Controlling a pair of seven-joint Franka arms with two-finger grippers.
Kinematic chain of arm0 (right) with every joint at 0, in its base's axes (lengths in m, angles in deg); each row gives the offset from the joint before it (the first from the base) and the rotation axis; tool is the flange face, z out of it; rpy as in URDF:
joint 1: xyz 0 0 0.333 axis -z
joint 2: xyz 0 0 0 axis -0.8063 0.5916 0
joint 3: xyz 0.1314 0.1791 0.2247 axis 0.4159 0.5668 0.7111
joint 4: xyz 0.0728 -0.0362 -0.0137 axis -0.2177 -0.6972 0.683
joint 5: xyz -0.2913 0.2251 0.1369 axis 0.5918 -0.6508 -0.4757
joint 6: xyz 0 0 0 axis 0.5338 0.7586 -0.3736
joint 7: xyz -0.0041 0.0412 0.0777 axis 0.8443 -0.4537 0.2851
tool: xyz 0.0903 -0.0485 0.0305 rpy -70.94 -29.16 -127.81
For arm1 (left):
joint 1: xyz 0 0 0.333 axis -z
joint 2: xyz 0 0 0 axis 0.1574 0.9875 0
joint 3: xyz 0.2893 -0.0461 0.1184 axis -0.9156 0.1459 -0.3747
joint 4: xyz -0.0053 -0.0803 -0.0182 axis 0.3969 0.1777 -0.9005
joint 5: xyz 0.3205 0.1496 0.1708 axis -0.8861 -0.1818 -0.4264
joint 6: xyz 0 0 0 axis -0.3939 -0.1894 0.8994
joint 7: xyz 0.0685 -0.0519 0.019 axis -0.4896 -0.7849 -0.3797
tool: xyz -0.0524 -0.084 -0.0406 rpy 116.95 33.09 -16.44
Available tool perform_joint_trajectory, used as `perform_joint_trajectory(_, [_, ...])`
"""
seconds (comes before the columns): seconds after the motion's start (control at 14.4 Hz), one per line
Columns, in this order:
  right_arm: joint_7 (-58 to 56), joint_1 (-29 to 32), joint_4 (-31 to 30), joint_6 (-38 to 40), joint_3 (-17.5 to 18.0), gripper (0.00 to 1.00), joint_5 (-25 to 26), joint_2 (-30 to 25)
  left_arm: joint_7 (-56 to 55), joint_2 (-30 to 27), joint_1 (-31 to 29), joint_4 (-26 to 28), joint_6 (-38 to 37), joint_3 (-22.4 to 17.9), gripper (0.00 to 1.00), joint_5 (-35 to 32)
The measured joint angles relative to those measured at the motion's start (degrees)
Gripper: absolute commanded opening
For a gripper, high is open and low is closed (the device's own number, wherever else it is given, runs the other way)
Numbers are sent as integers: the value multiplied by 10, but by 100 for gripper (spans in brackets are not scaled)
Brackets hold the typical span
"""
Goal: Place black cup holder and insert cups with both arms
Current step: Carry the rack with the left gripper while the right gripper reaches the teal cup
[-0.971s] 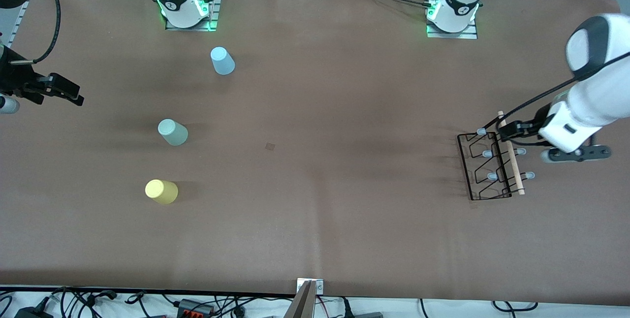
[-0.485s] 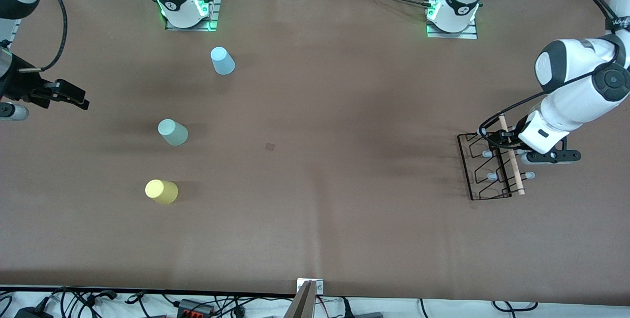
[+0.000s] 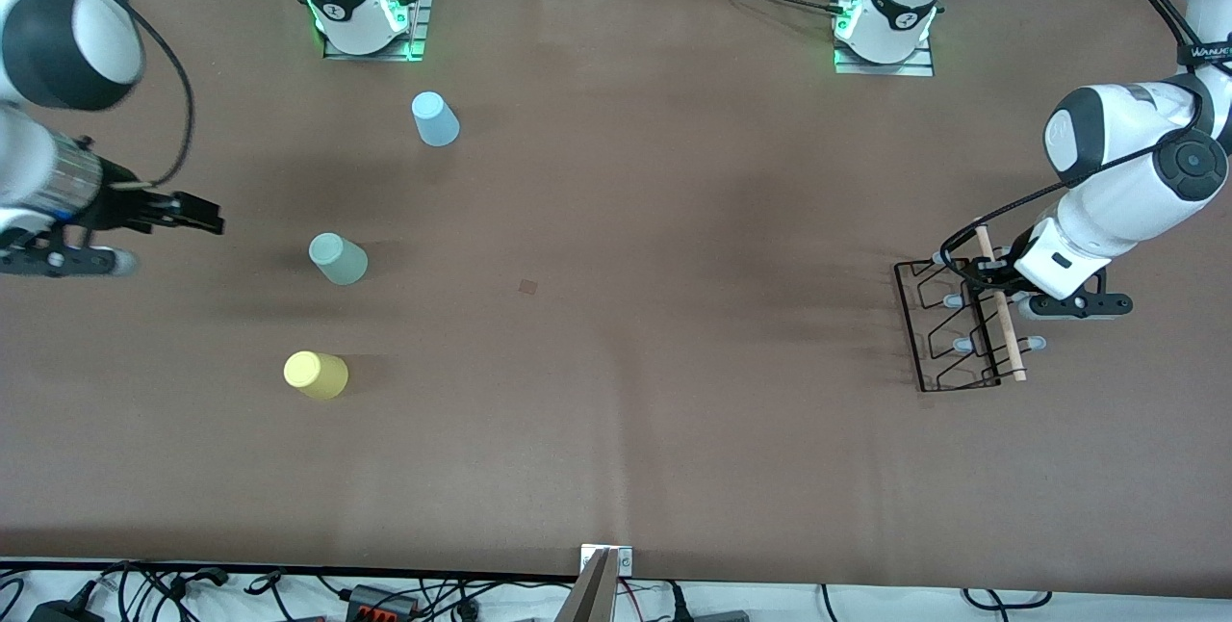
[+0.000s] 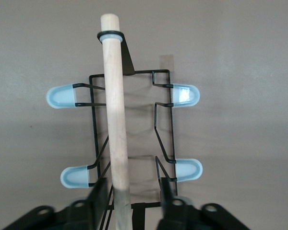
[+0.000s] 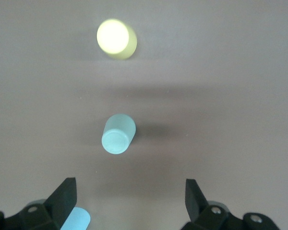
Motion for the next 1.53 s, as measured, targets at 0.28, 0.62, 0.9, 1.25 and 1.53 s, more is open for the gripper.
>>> perform_joint_trajectory(0.28, [35, -31, -7, -17, 2, 100, 0, 60, 0, 5, -1, -2, 2, 2, 1, 0])
perform_joint_trajectory(0.62, [41, -37, -82, -127, 2, 100, -7, 92, -13, 5, 10, -87, -131, 50, 1, 0])
perform_joint_trajectory(0.9, [42, -37, -133, -175, 2, 100, -29, 103, -108, 4, 30, -186, -238, 144, 1, 1])
perform_joint_trajectory(1.25, [42, -39, -136, -178, 5, 100, -40, 134, -277, 35, 160, -289, -291, 175, 1, 1])
perform_joint_trajectory(1.53, [42, -42, -136, -181, 6, 100, -62, 144, -379, 108, 253, -345, -293, 175, 1, 1])
